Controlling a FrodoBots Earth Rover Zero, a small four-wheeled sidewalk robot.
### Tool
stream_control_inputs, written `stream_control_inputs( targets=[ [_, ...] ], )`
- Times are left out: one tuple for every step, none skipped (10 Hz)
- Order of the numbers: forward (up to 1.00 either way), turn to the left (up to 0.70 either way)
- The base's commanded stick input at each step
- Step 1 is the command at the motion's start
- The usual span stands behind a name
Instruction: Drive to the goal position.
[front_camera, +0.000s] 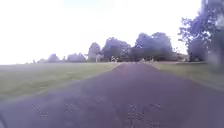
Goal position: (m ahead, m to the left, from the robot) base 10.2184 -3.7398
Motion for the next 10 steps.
stream_control_inputs(
  targets=[
    [1.00, -0.40],
    [1.00, -0.40],
    [1.00, -0.40],
    [1.00, -0.40],
    [1.00, -0.40],
    [1.00, -0.40],
    [1.00, -0.40],
    [1.00, -0.40],
    [1.00, -0.40],
    [1.00, -0.40]
  ],
)
